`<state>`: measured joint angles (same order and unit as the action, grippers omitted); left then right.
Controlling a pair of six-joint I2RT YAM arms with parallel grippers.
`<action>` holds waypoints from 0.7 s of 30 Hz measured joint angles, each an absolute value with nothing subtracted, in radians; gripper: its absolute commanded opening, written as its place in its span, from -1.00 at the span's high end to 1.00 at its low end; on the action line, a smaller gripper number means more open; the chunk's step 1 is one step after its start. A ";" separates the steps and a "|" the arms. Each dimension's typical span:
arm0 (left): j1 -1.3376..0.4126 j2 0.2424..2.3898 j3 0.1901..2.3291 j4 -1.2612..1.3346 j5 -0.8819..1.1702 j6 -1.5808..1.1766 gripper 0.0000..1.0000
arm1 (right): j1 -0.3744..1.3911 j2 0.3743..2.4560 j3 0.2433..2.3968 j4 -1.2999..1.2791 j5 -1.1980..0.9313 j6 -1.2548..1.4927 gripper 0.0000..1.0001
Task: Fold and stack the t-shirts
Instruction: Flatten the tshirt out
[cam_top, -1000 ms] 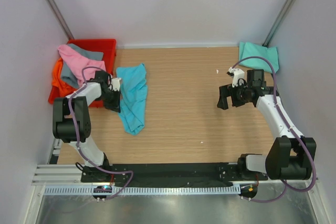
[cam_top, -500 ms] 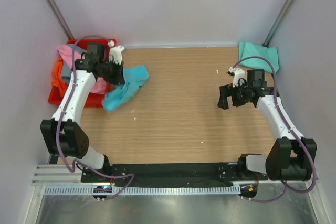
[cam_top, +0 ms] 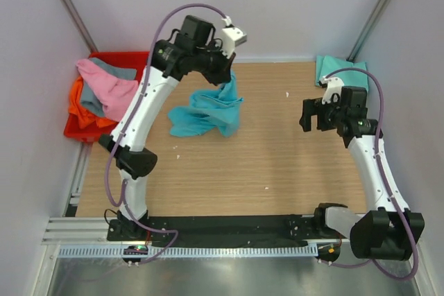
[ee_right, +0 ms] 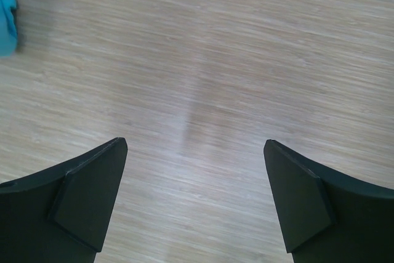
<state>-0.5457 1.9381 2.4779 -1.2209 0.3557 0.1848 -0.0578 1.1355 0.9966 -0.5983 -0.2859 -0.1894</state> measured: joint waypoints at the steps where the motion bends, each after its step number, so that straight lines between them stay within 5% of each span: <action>1: -0.580 1.974 2.517 -1.218 0.342 0.182 1.00 | -0.065 1.121 0.997 -0.592 -0.276 -0.183 -0.99; 11: -0.670 1.951 2.608 -1.151 0.316 0.168 1.00 | -0.099 1.071 0.970 -0.546 -0.234 -0.153 -1.00; 17: -0.661 1.605 1.938 -0.953 0.223 0.212 1.00 | -0.100 1.099 0.966 -0.538 -0.237 -0.149 -0.99; 21: -0.661 1.609 1.772 -0.965 0.178 0.226 1.00 | -0.101 1.124 0.962 -0.523 -0.242 -0.143 -0.99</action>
<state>-0.6609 1.6089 1.7718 -0.9653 0.1776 0.2256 -0.1005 1.1236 0.9619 -0.5228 -0.2420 -0.1429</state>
